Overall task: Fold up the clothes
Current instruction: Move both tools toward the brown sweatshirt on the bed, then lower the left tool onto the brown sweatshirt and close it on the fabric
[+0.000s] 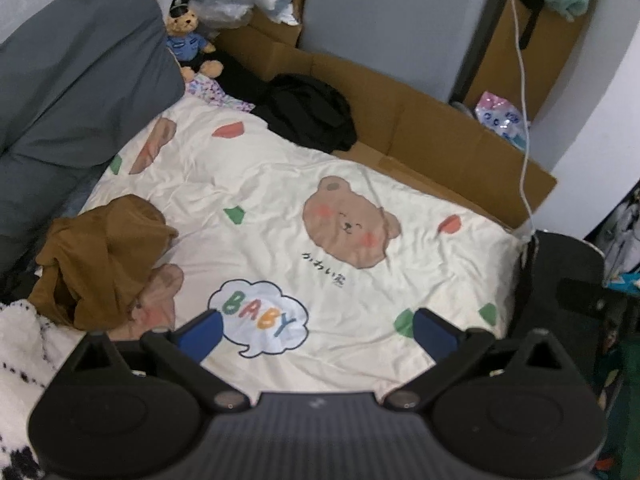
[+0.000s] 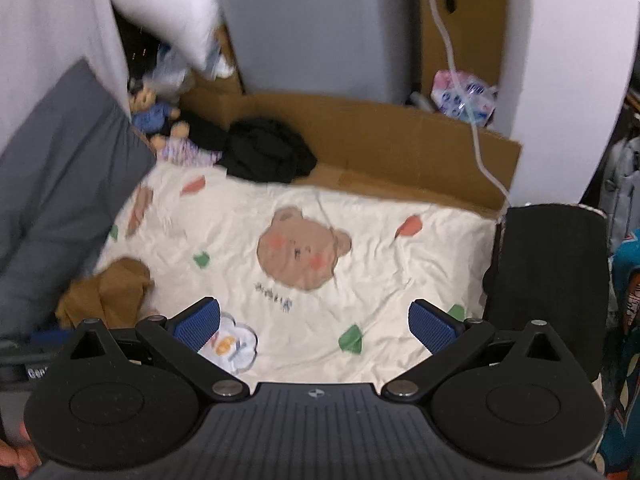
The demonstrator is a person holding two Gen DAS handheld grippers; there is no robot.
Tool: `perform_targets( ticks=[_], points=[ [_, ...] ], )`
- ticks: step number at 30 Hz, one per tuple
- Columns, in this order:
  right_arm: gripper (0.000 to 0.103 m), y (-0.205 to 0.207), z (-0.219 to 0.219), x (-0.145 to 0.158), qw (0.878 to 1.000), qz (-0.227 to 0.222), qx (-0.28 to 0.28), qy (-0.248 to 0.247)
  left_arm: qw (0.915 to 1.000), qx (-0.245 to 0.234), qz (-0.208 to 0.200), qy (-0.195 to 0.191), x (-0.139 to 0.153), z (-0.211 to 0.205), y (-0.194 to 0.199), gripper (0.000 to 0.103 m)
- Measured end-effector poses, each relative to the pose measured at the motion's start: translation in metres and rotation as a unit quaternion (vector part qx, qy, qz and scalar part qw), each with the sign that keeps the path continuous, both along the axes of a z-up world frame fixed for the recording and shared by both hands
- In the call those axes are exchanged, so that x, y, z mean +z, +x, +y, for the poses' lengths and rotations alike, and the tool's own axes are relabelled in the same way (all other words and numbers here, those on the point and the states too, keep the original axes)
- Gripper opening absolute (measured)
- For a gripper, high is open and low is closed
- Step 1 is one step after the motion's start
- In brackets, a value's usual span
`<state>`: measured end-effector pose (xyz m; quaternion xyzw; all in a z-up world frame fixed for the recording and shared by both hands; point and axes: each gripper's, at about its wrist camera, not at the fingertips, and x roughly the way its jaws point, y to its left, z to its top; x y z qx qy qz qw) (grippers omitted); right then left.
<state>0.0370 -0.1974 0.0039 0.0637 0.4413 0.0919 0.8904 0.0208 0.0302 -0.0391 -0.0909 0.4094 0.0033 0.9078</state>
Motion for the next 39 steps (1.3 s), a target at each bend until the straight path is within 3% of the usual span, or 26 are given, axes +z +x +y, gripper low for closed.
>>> perform_targets(
  ticks=[4, 10, 14, 17, 22, 28, 33, 39],
  points=[
    [0.103, 0.016, 0.011, -0.012, 1.0, 0.007, 0.019, -0.011, 0.9995, -0.002, 0.031, -0.005, -0.011, 0.007, 0.009, 0.102],
    [0.103, 0.018, 0.019, -0.02, 0.998, -0.012, 0.064, -0.023, 0.9976, 0.015, 0.027, -0.061, -0.022, 0.021, 0.028, 0.102],
    [0.103, 0.025, 0.024, -0.03, 0.995, -0.01, 0.094, -0.031, 0.996, 0.032, 0.038, -0.074, -0.023, 0.025, 0.042, 0.102],
    [0.103, 0.036, 0.027, -0.037, 0.995, 0.005, 0.101, -0.019, 0.9978, 0.012, 0.024, -0.061, -0.026, 0.027, 0.049, 0.101],
    [0.103, 0.049, 0.032, -0.043, 0.995, -0.007, 0.102, -0.018, 0.9998, -0.011, 0.016, 0.002, -0.039, 0.033, 0.061, 0.092],
    [0.103, 0.055, 0.039, -0.053, 0.993, -0.017, 0.115, 0.0, 0.9976, 0.014, 0.057, -0.037, -0.053, 0.069, 0.071, 0.088],
    [0.103, 0.065, 0.052, -0.064, 0.991, -0.001, 0.136, 0.01, 0.9979, 0.037, 0.034, -0.041, -0.04, 0.102, 0.067, 0.09],
    [0.103, 0.07, 0.074, -0.07, 0.985, -0.015, 0.169, 0.033, 0.9983, 0.04, 0.017, 0.039, -0.037, 0.121, 0.067, 0.092]
  ],
)
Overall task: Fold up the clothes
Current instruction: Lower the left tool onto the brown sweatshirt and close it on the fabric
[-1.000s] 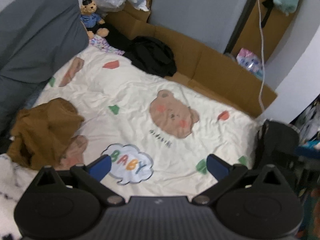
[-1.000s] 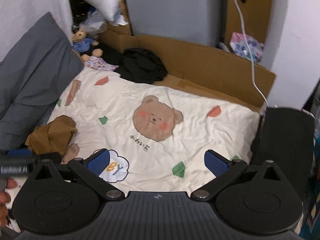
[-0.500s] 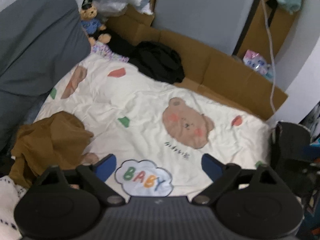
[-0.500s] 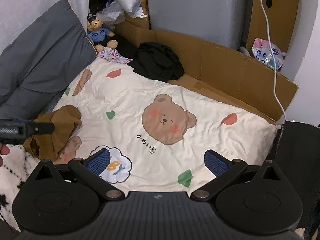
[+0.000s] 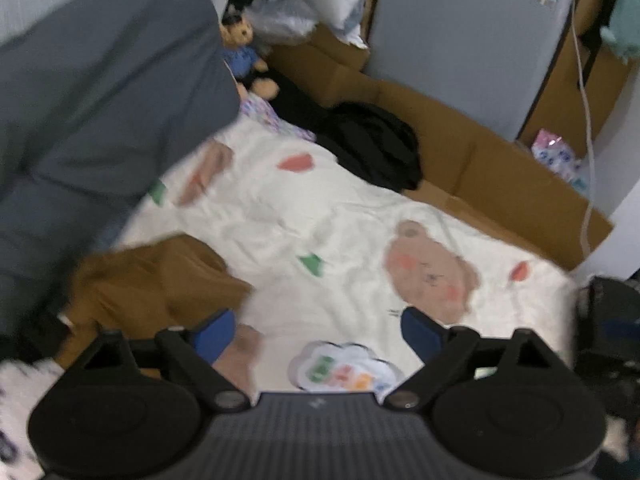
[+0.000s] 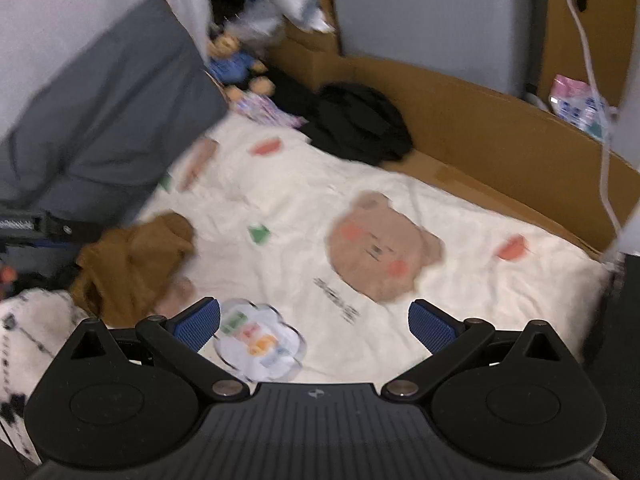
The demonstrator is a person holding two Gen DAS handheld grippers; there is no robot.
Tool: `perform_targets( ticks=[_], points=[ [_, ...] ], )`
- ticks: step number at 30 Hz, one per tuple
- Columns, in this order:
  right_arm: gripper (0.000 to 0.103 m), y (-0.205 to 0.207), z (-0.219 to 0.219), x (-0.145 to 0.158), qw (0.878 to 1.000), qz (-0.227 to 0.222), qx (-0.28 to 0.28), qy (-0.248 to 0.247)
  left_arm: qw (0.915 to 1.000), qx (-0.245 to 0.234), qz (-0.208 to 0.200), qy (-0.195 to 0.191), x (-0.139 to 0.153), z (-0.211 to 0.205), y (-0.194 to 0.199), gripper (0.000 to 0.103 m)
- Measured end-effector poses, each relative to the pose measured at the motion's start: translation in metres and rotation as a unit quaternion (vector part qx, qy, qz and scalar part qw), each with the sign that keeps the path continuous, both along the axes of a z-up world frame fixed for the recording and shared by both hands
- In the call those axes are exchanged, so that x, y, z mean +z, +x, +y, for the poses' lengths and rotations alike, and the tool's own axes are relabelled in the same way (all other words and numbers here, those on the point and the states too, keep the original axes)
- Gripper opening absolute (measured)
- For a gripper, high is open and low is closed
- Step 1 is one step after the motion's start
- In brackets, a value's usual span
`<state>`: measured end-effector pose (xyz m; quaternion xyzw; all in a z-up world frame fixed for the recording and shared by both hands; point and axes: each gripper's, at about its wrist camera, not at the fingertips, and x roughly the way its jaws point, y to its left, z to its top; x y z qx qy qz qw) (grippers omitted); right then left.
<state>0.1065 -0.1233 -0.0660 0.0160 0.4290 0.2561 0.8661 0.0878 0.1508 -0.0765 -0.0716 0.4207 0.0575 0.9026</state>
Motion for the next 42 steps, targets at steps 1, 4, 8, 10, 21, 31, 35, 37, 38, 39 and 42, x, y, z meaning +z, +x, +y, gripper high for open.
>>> perform_targets(
  ticks=[1, 4, 8, 10, 21, 31, 35, 37, 38, 39, 42],
  points=[
    [0.103, 0.0, 0.005, 0.0, 1.0, -0.001, 0.008, -0.001, 0.9999, 0.007, 0.003, 0.006, -0.002, 0.007, 0.001, 0.092],
    [0.103, -0.004, 0.021, 0.004, 0.999, -0.018, 0.031, 0.003, 0.9993, 0.036, 0.0, 0.004, -0.001, 0.031, 0.002, 0.092],
    [0.103, -0.009, 0.034, 0.003, 0.999, -0.018, 0.05, -0.002, 0.9986, 0.048, -0.005, 0.019, 0.001, 0.052, 0.003, 0.092],
    [0.103, -0.011, 0.04, 0.003, 0.998, -0.02, 0.056, -0.006, 0.9983, 0.049, -0.004, 0.031, -0.002, 0.056, 0.0, 0.092],
    [0.103, 0.003, 0.043, -0.004, 0.998, -0.029, 0.056, 0.003, 0.9885, 0.14, 0.055, 0.018, -0.052, 0.143, -0.001, 0.091],
    [0.098, 0.012, 0.033, -0.013, 0.996, -0.033, 0.064, 0.045, 0.9801, 0.182, 0.079, -0.006, -0.085, 0.189, 0.006, 0.088],
    [0.098, 0.018, 0.036, -0.019, 0.996, -0.027, 0.07, 0.047, 0.9762, 0.195, 0.087, -0.037, -0.105, 0.204, 0.01, 0.084],
    [0.098, 0.019, 0.039, -0.024, 0.995, -0.026, 0.079, 0.045, 0.9725, 0.207, 0.09, -0.054, -0.116, 0.212, 0.009, 0.08],
    [0.097, 0.019, 0.041, -0.027, 0.995, -0.025, 0.084, 0.044, 0.9704, 0.214, 0.092, -0.063, -0.122, 0.216, 0.008, 0.078],
    [0.097, 0.02, 0.042, -0.03, 0.995, -0.025, 0.089, 0.043, 0.9687, 0.22, 0.09, -0.071, -0.128, 0.221, 0.006, 0.074],
    [0.093, 0.023, 0.047, -0.039, 0.994, -0.015, 0.1, 0.046, 0.9674, 0.226, 0.076, -0.085, -0.139, 0.231, 0.004, 0.07]
  ],
)
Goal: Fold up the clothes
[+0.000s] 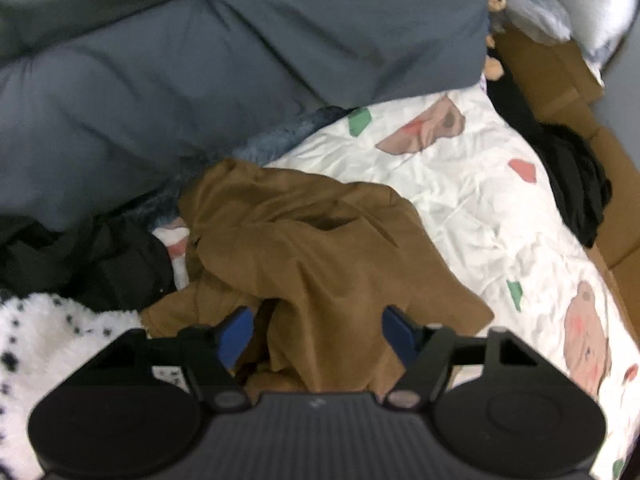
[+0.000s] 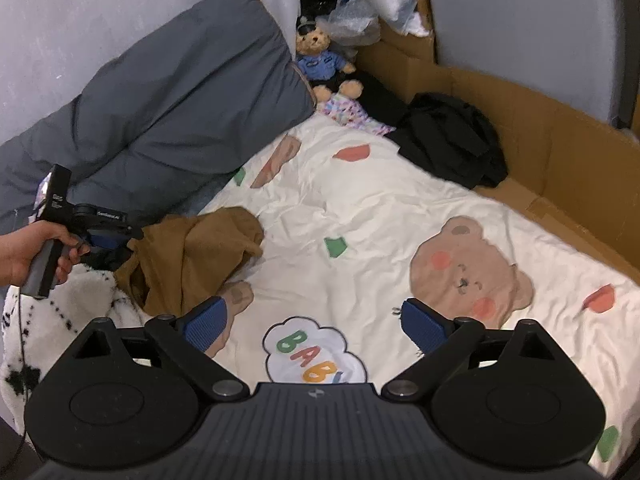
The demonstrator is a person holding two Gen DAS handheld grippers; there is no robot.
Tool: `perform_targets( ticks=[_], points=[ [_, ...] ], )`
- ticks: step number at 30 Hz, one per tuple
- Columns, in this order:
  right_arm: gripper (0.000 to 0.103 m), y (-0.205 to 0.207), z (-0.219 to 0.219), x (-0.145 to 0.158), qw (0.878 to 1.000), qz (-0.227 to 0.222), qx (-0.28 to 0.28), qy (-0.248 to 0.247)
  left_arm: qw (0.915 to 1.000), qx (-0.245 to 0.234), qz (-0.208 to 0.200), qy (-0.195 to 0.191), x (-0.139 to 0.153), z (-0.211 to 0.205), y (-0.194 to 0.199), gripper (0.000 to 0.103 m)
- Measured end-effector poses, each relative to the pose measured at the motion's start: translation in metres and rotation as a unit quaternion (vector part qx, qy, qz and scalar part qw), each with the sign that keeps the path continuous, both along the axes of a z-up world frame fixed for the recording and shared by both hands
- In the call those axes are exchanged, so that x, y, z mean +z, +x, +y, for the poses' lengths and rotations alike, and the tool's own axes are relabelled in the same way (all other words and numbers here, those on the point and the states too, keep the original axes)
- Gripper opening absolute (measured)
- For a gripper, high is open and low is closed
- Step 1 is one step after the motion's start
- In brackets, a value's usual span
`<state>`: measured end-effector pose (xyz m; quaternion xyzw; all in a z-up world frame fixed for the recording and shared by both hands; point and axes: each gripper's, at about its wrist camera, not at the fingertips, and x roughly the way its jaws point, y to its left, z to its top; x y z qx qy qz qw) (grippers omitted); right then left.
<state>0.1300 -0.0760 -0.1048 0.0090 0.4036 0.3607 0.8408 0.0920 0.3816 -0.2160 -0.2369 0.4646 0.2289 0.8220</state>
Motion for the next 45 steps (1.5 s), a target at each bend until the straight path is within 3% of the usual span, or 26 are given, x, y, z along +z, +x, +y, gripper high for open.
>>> perform_targets(
  ticks=[4, 8, 10, 13, 18, 26, 33, 38, 43, 45],
  points=[
    [0.093, 0.006, 0.005, -0.011, 1.0, 0.005, 0.002, -0.003, 0.9998, 0.002, -0.001, -0.02, -0.015, 0.009, 0.002, 0.047],
    [0.093, 0.015, 0.007, -0.019, 1.0, 0.009, 0.004, -0.003, 0.9993, 0.009, 0.0, -0.036, -0.023, 0.009, 0.007, 0.043],
    [0.093, 0.018, 0.006, -0.022, 1.0, 0.011, -0.001, -0.003, 0.9992, 0.008, 0.001, -0.04, -0.025, 0.007, 0.01, 0.024],
    [0.093, 0.016, 0.0, -0.025, 1.0, 0.014, -0.007, -0.001, 0.9993, -0.001, 0.002, -0.038, -0.024, 0.002, 0.014, 0.007],
    [0.093, 0.007, -0.013, -0.025, 1.0, 0.014, -0.012, -0.001, 0.9982, -0.021, -0.021, -0.051, -0.01, -0.014, 0.019, 0.003],
    [0.093, -0.003, -0.031, -0.018, 1.0, 0.015, -0.022, 0.01, 0.9913, -0.109, -0.058, -0.047, 0.045, -0.073, 0.039, 0.001],
    [0.093, -0.011, -0.042, -0.002, 1.0, -0.002, -0.018, 0.025, 0.9783, -0.174, -0.094, -0.063, 0.09, -0.132, 0.051, 0.0],
    [0.093, -0.015, -0.05, 0.006, 0.999, -0.008, -0.018, 0.034, 0.9656, -0.211, -0.125, -0.086, 0.118, -0.173, 0.052, 0.0],
    [0.093, -0.018, -0.054, 0.011, 0.999, -0.012, -0.017, 0.037, 0.9356, -0.276, -0.188, -0.115, 0.157, -0.224, 0.048, 0.0],
    [0.093, -0.02, -0.055, 0.013, 0.999, -0.014, -0.016, 0.038, 0.9293, -0.293, -0.194, -0.114, 0.167, -0.239, 0.049, 0.0]
  ],
)
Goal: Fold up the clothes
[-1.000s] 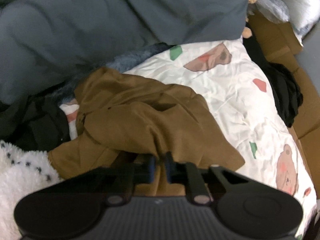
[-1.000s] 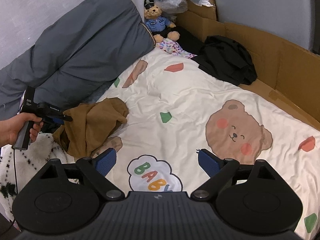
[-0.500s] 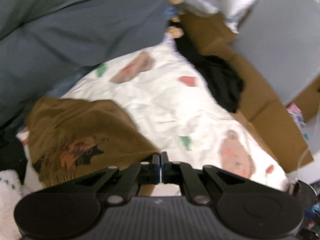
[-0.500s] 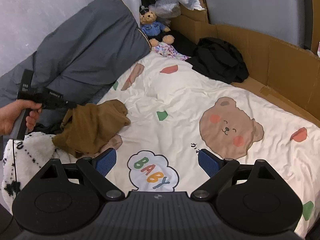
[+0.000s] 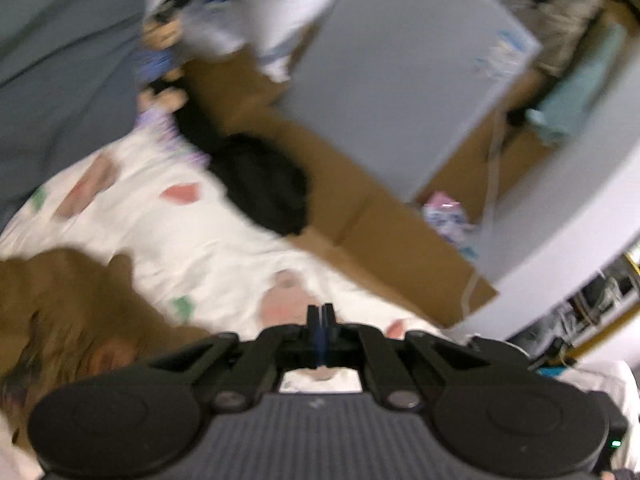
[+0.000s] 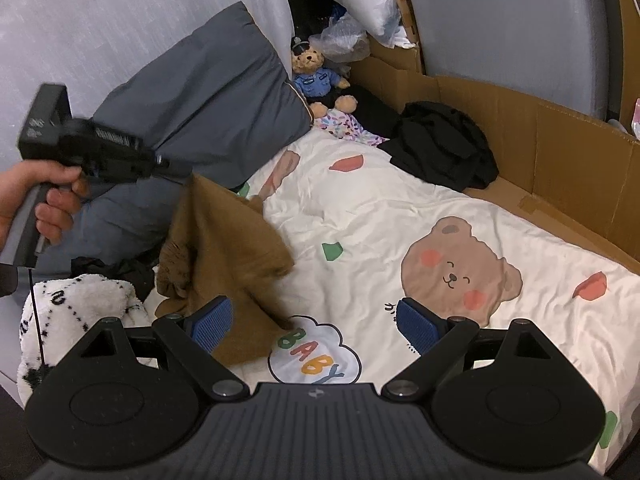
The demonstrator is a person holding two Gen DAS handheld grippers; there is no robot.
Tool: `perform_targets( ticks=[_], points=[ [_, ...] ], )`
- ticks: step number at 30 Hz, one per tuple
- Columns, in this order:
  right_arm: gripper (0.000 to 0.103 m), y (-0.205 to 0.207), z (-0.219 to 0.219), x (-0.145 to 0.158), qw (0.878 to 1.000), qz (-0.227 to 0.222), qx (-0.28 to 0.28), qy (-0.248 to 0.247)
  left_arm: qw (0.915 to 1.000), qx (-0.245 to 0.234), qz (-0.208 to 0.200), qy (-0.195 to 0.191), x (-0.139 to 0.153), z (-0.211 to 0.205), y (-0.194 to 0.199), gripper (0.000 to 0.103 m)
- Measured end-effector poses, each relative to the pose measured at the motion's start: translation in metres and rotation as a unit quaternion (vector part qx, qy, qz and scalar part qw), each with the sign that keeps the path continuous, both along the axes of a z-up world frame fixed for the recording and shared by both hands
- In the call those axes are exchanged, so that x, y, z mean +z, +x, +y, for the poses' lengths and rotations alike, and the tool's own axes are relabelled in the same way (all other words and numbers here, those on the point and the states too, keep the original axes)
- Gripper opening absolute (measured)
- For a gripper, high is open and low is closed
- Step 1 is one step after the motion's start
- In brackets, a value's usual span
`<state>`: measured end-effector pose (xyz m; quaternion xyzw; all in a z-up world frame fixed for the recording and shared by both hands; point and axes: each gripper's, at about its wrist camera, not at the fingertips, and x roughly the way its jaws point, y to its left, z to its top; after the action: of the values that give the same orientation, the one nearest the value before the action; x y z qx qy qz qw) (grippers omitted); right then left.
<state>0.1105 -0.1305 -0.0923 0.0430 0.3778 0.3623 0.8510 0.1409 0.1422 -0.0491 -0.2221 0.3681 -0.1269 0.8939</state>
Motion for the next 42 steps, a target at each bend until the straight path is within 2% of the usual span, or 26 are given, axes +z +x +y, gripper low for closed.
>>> perform_targets(
  ticks=[3, 6, 9, 11, 15, 20, 22, 27, 32, 38, 42],
  points=[
    [0.093, -0.002, -0.002, 0.001, 1.0, -0.002, 0.001, -0.002, 0.9998, -0.014, 0.001, 0.012, 0.005, -0.017, 0.002, 0.0],
    [0.093, -0.005, -0.005, 0.002, 1.0, -0.002, -0.001, -0.002, 0.9994, -0.013, 0.021, 0.024, -0.005, -0.022, 0.004, 0.0],
    [0.093, -0.007, -0.008, 0.002, 1.0, -0.002, -0.002, -0.002, 0.9973, -0.011, 0.062, 0.038, -0.027, -0.024, 0.008, 0.013],
    [0.093, -0.008, -0.011, 0.001, 1.0, 0.0, -0.003, -0.003, 0.9961, -0.01, 0.07, 0.053, -0.034, -0.021, 0.009, 0.015],
    [0.093, -0.008, -0.015, -0.004, 1.0, 0.004, -0.003, -0.008, 0.9935, -0.014, 0.092, 0.067, -0.049, -0.017, 0.015, 0.042],
    [0.093, -0.004, -0.021, -0.011, 1.0, 0.01, -0.012, -0.013, 0.9899, -0.025, 0.11, 0.087, -0.067, -0.018, 0.02, 0.048],
    [0.093, -0.004, -0.022, -0.015, 1.0, 0.013, -0.015, -0.015, 0.9873, -0.028, 0.118, 0.103, -0.076, -0.021, 0.021, 0.058],
    [0.093, -0.001, -0.024, -0.03, 0.999, 0.028, -0.019, -0.027, 0.9758, -0.066, 0.14, 0.154, -0.109, -0.04, 0.025, 0.062],
    [0.093, -0.002, -0.023, -0.038, 0.999, 0.035, -0.019, -0.037, 0.956, -0.116, 0.159, 0.217, -0.144, -0.066, 0.02, 0.065],
    [0.093, 0.0, -0.027, -0.045, 0.998, 0.04, -0.022, -0.04, 0.9406, -0.154, 0.148, 0.264, -0.171, -0.09, 0.015, 0.068],
    [0.093, -0.001, -0.031, -0.05, 0.998, 0.045, -0.021, -0.043, 0.9338, -0.156, 0.129, 0.295, -0.185, -0.1, 0.014, 0.071]
  ],
)
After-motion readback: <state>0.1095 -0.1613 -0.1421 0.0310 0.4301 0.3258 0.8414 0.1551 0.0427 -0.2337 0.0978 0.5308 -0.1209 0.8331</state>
